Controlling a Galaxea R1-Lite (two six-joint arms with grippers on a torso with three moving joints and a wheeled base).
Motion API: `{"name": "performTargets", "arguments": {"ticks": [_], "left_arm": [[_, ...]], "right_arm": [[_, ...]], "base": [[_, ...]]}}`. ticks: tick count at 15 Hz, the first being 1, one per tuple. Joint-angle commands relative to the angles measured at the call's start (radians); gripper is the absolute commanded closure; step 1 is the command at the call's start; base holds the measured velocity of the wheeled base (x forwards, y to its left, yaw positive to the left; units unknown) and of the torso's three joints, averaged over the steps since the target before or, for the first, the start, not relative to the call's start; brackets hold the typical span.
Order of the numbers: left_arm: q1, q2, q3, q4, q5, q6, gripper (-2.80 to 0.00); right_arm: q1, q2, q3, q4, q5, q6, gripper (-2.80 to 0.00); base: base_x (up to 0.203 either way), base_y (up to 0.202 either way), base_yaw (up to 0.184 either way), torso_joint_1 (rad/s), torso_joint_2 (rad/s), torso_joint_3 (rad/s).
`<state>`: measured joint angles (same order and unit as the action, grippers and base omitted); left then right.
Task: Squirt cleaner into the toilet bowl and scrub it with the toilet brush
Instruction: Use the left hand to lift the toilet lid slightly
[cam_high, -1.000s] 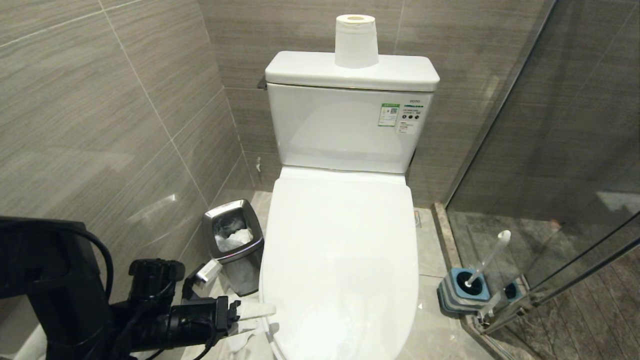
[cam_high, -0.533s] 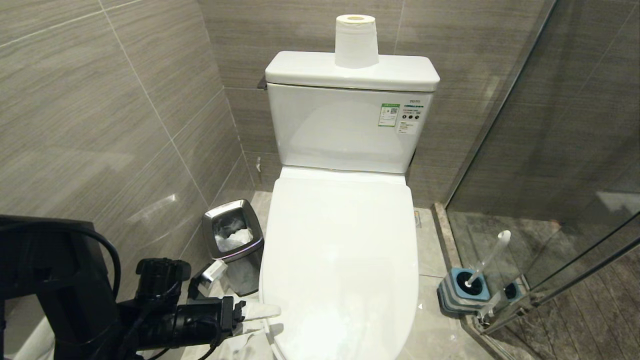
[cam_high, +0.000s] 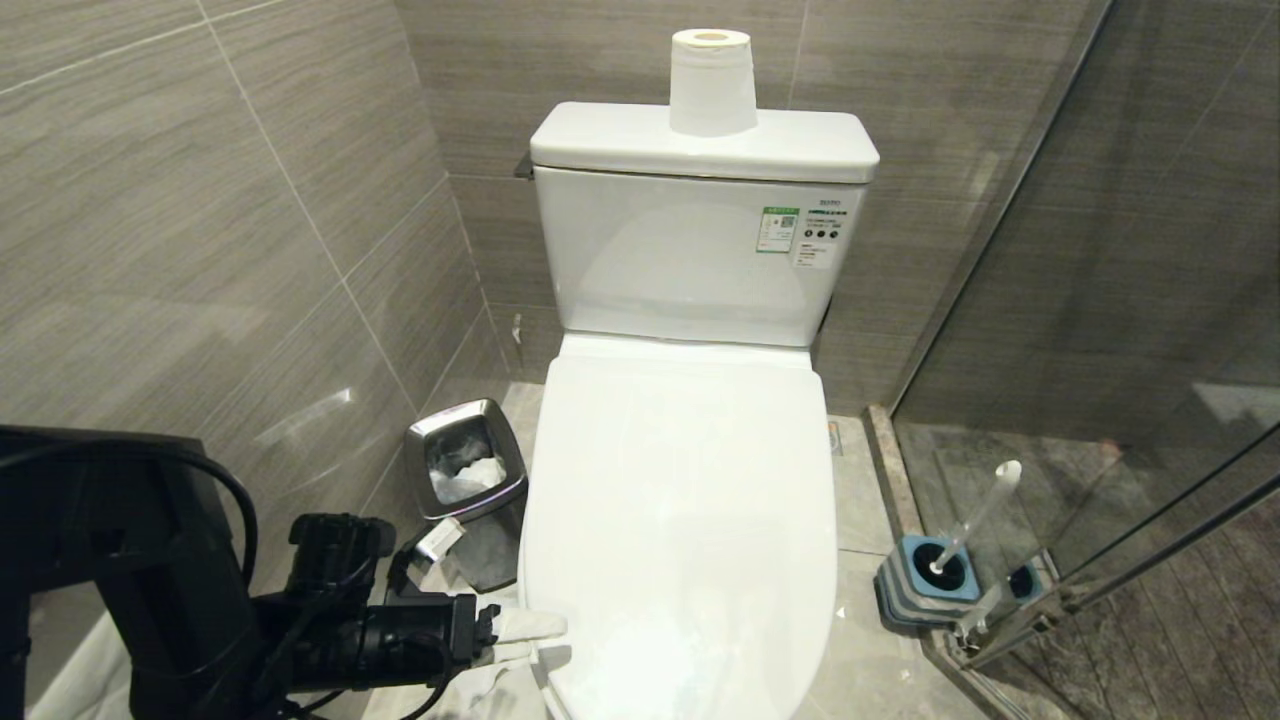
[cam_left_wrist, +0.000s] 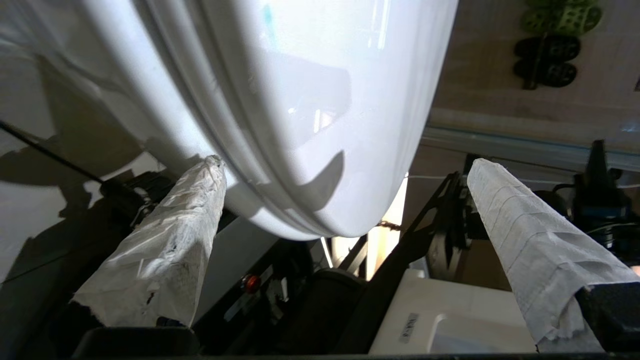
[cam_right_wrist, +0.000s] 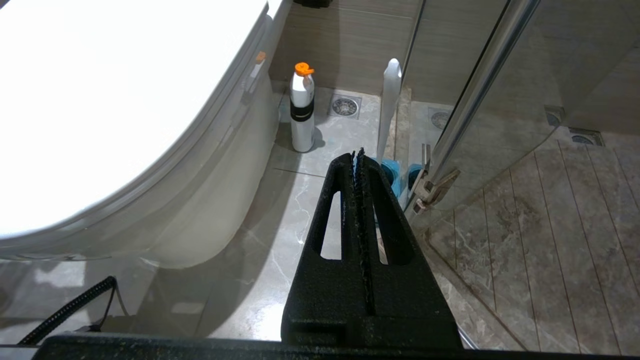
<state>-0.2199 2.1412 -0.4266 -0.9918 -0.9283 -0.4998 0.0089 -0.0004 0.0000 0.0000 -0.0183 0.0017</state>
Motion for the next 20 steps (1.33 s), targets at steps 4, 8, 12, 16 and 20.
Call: {"name": "performTargets", "arguments": {"ticks": [4,8,12,16,20], "left_arm": [[0.002,0.007,-0.024,0.121,0.009,0.154,-2.8],[0.003,0.001,-0.031,0.136,0.008,0.174,-2.8],[0.042,-0.006,-0.031,0.136,0.0,0.167,-2.8],[0.047,-0.004,-0.043,0.136,-0.001,0.147,-2.8],[0.033,-0.004,-0.068,0.134,-0.001,0.099,-2.8]], "right_arm": [[0.0,0.0,0.002,0.0,0.0,0.0,0.0],[0.0,0.0,0.002,0.0,0.0,0.0,0.0],[0.0,0.0,0.002,0.0,0.0,0.0,0.0],[0.0,0.0,0.002,0.0,0.0,0.0,0.0],[0.0,0.0,0.002,0.0,0.0,0.0,0.0]], "base": [[0.0,0.0,0.0,0.0,0.0,0.0],[0.0,0.0,0.0,0.0,0.0,0.0],[0.0,0.0,0.0,0.0,0.0,0.0],[0.0,0.0,0.0,0.0,0.0,0.0],[0.0,0.0,0.0,0.0,0.0,0.0]]}}
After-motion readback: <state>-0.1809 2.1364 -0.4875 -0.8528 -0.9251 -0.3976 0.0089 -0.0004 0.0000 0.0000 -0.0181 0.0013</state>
